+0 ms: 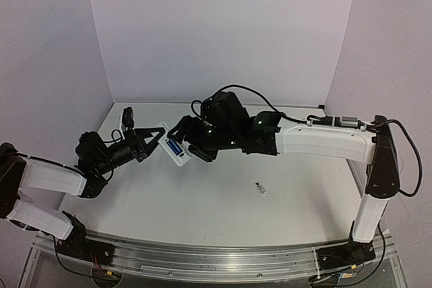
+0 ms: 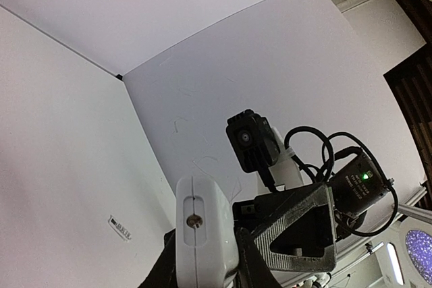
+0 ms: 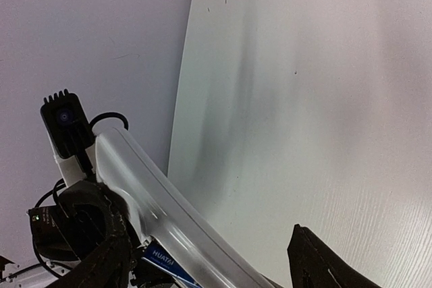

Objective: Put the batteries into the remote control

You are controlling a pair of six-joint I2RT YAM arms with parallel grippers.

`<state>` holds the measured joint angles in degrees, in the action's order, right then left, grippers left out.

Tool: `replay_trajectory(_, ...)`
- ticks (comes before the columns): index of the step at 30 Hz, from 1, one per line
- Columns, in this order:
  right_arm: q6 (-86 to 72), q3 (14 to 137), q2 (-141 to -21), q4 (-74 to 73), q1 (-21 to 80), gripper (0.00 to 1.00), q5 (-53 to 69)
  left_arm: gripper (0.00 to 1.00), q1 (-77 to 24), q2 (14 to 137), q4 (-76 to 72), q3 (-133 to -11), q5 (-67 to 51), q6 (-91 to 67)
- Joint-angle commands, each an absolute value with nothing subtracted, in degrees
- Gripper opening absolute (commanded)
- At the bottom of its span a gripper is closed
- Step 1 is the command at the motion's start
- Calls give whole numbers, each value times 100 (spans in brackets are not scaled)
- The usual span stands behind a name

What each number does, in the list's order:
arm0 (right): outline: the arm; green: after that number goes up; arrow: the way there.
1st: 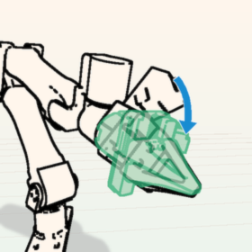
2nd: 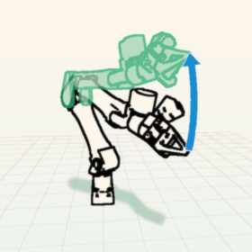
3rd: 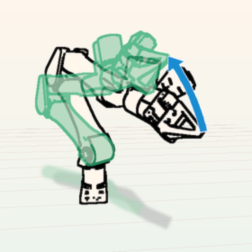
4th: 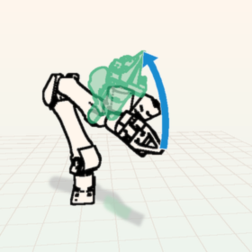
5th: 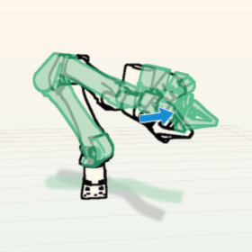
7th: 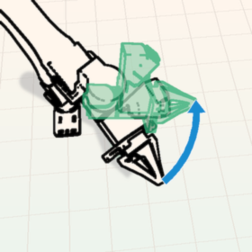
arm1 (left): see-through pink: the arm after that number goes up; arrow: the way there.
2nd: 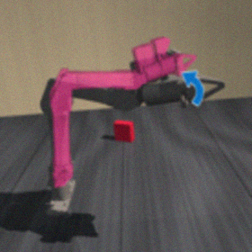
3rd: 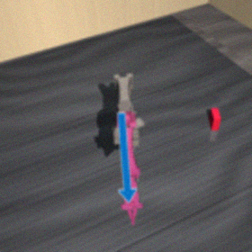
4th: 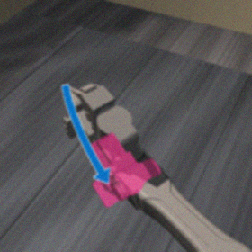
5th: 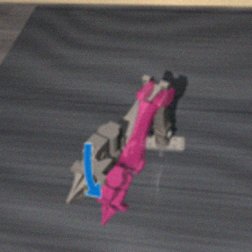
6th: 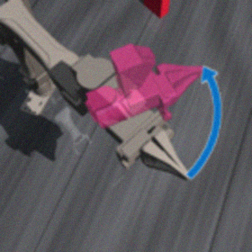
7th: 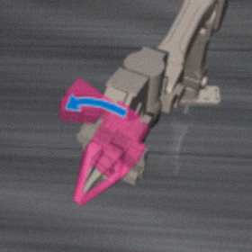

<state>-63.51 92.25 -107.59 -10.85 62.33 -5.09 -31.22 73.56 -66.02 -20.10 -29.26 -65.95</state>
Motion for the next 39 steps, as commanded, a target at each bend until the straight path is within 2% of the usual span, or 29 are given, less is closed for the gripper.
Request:
replay_trajectory(1, -6530, 9497, -10828, -1027, 6211, 77, -379, 0, -3133, 7215, -6877, -2036, -2852, -6510)
replay_trajectory(39, -6838, 9691, -11228, -1008, 6069, 63, 296, 0, -3127, 7195, -6761, -2385, -2797, -6440)
